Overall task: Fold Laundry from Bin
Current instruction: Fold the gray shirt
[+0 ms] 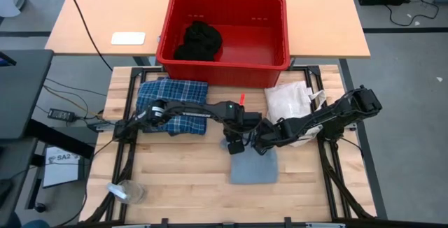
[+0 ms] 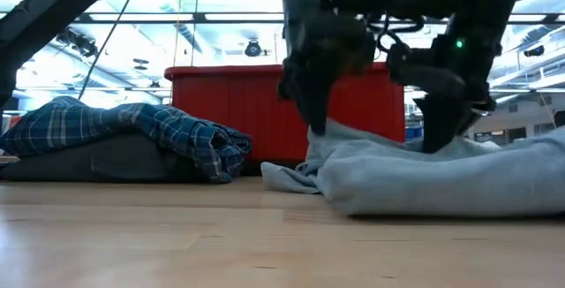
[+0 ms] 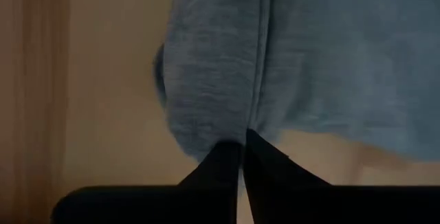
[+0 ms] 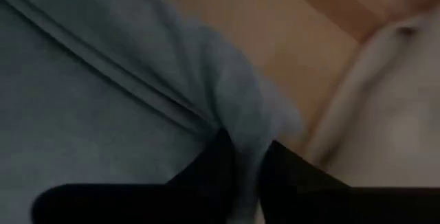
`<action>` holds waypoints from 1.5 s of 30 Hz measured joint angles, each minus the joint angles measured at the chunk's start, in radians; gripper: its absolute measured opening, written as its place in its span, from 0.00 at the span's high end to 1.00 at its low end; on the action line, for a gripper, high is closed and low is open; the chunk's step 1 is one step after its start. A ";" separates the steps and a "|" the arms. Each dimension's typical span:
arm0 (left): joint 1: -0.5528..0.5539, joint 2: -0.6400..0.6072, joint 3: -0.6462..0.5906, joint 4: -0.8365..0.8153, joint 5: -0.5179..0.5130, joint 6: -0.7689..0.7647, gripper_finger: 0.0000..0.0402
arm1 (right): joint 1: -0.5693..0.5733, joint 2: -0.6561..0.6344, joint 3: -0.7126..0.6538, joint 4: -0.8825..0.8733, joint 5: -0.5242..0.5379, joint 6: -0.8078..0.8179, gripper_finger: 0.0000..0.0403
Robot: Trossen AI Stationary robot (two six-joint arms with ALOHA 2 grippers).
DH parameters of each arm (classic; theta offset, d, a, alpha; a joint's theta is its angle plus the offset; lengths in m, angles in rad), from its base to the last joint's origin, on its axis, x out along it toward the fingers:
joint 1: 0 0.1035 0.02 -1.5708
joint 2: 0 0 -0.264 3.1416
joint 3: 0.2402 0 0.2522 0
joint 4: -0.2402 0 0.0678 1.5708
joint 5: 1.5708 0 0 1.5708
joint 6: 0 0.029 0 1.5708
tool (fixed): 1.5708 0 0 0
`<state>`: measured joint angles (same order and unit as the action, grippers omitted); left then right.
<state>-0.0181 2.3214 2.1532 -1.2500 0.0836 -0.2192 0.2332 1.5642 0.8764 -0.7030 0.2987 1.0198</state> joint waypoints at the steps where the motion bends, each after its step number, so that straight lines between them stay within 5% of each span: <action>1: 0.001 0.011 0.000 -0.006 -0.016 -0.001 0.95 | -0.007 0.000 -0.004 -0.019 0.004 -0.001 0.84; 7: 0.021 0.022 -0.002 -0.096 -0.135 -0.048 0.83 | -0.015 -0.004 0.000 -0.135 -0.014 0.003 0.65; 15: 0.008 -0.101 0.001 -0.120 -0.147 -0.019 0.67 | 0.074 -0.142 0.002 -0.178 0.044 0.002 0.42; 27: -0.167 -0.146 0.000 0.108 -0.161 0.257 0.65 | 0.352 -0.372 0.002 0.011 0.080 -0.037 0.35; 36: -0.282 -0.133 -0.002 0.248 -0.162 0.264 0.65 | 0.648 -0.223 0.003 0.183 0.150 -0.142 0.43; 45: -0.409 -0.057 -0.008 0.315 -0.293 0.296 0.65 | 0.712 -0.021 0.003 0.260 0.161 -0.269 0.33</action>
<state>-0.4273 2.2645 2.1453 -0.9346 -0.2095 0.0768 0.9452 1.5429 0.8791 -0.4434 0.4600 0.7504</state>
